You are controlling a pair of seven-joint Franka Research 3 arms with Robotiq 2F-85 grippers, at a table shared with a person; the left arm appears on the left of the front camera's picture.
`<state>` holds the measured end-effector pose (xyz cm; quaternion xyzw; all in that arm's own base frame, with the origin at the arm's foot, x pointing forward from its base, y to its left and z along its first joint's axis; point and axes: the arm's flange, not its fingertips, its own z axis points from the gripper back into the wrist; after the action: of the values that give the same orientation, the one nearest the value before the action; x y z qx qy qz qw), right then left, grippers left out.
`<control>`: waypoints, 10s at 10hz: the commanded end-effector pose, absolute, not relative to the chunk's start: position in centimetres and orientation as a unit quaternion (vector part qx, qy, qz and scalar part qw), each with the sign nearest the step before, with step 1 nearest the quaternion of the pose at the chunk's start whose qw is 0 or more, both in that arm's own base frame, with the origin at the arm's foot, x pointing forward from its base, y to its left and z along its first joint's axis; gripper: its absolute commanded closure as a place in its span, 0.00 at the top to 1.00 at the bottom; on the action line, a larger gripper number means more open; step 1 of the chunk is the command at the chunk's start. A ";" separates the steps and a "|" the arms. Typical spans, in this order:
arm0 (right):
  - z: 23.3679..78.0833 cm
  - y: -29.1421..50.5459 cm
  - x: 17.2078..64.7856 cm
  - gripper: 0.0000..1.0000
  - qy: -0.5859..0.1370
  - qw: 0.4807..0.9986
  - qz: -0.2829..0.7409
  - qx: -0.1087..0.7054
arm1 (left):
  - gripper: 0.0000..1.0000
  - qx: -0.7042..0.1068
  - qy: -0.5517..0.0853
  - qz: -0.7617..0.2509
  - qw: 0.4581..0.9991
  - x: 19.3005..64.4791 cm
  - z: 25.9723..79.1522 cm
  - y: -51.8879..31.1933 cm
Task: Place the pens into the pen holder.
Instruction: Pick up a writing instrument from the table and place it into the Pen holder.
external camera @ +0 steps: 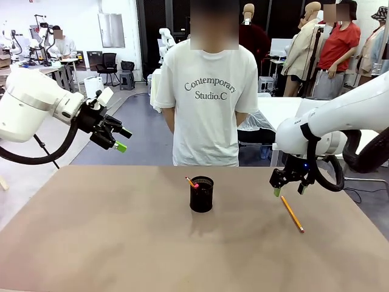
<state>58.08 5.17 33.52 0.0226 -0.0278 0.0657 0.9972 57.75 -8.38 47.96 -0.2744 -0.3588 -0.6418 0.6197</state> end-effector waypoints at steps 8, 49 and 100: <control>30.3 4.3 59.9 1.00 -0.020 0.998 0.049 0.020 | 1.00 -0.273 -0.359 -0.643 0.620 57.7 48.1 -8.3; 43.9 6.6 54.8 0.00 -0.386 0.715 0.380 0.442 | 1.00 -0.273 -0.359 -0.643 0.620 57.7 48.1 -8.3; 30.5 17.8 62.9 1.00 -0.397 0.512 0.552 0.525 | 1.00 -0.273 -0.359 -0.643 0.620 57.7 48.1 -8.3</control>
<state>62.72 17.66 29.95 0.5289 -0.4124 0.5515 0.4959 57.77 -8.39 47.98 -0.2744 -0.3589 -0.6419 0.6196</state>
